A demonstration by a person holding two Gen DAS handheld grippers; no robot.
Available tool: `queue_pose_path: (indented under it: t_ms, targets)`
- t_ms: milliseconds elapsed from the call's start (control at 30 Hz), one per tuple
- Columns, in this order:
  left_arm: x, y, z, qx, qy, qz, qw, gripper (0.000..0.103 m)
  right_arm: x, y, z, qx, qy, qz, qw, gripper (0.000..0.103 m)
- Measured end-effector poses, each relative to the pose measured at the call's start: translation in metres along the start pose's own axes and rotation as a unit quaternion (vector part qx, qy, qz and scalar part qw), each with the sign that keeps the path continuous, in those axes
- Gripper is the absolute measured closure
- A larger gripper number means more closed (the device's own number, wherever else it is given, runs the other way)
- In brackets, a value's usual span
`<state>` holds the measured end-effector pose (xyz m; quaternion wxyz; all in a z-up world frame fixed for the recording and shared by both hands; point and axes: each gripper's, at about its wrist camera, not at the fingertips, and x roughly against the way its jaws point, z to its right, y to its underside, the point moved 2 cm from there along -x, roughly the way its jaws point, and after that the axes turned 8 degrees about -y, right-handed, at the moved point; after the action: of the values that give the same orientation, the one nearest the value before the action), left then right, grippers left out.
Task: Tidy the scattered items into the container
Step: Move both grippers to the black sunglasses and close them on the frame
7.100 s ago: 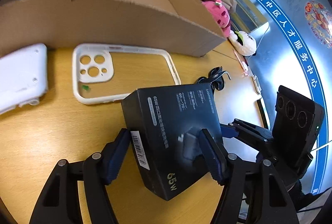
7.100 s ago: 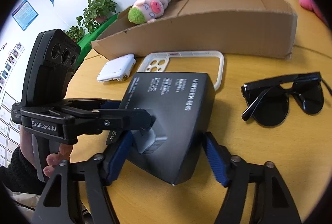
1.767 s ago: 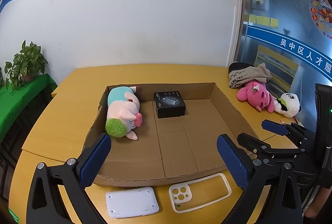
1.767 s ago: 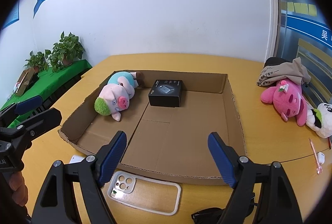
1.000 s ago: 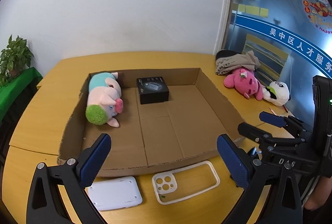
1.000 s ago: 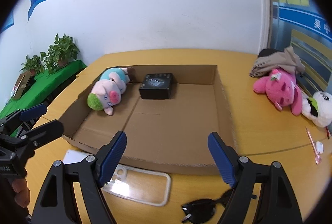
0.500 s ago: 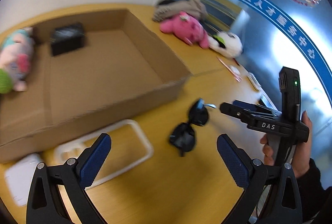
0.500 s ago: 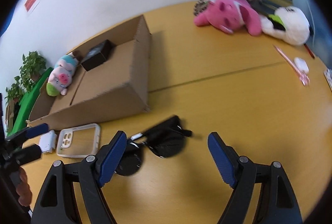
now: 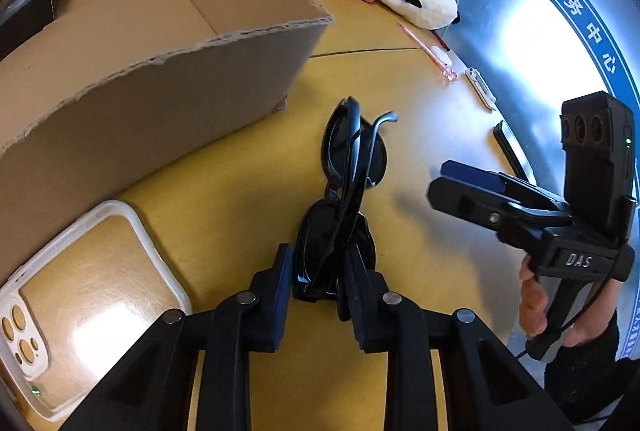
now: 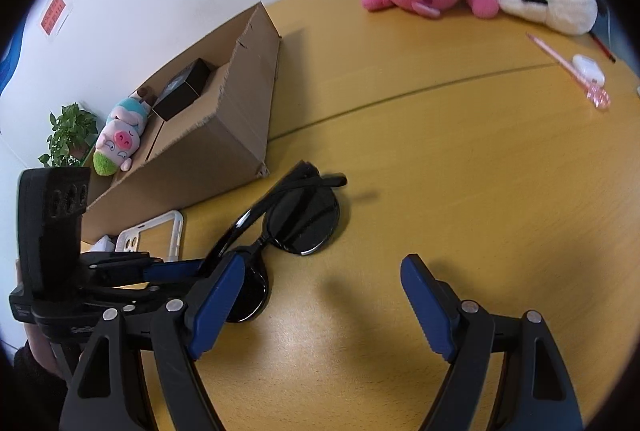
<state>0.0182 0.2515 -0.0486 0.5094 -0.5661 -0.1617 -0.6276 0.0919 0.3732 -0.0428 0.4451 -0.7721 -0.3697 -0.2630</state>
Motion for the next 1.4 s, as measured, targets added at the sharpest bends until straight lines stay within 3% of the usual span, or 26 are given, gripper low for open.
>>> queue_pose_path:
  t_ms: [167,400,633,800,867,967,1000,1033,1067,1133,1400]
  targets:
    - [0.002,0.005,0.001,0.003,0.001,-0.002,1.0,0.077,-0.007,0.001,0.0,-0.004,-0.016,-0.009,1.0,0.023]
    - [0.016,0.017,0.006,0.014,0.024,0.004,0.9996,0.077,-0.021,0.003,-0.002,-0.055,-0.112,-0.033,0.992,0.022]
    - [0.032,0.023,0.002,0.032,0.048,0.029,0.9979,0.079,-0.034,0.0,-0.014,-0.08,-0.153,-0.039,0.984,0.022]
    - [0.042,0.028,0.007,0.017,0.038,0.046,0.9981,0.079,-0.042,-0.003,-0.027,-0.071,-0.138,-0.038,0.987,0.024]
    - [0.038,0.028,0.007,0.018,0.033,0.045,0.9983,0.079,-0.045,-0.004,-0.029,-0.07,-0.133,-0.04,0.988,0.04]
    - [0.034,0.031,0.002,0.024,0.031,0.041,0.9984,0.078,-0.052,-0.004,-0.036,-0.062,-0.139,-0.053,0.987,0.049]
    - [0.033,0.033,0.001,0.026,0.032,0.04,0.9984,0.083,-0.055,-0.003,-0.04,-0.058,-0.142,-0.06,0.986,0.053]
    - [0.032,0.035,0.0,0.03,0.047,0.037,0.9978,0.102,-0.058,-0.002,-0.043,-0.053,-0.143,-0.065,0.986,0.077]
    - [0.033,0.037,0.0,0.035,0.068,0.038,0.9964,0.103,-0.06,-0.001,-0.048,-0.048,-0.144,-0.069,0.986,0.081]
    - [0.036,0.039,0.003,0.029,0.069,0.045,0.9962,0.103,-0.062,0.0,-0.057,-0.039,-0.151,-0.074,0.985,0.094]
    - [0.043,0.048,-0.002,0.037,0.064,0.055,0.9957,0.103,-0.052,-0.004,-0.083,0.008,-0.114,-0.054,0.992,0.095]
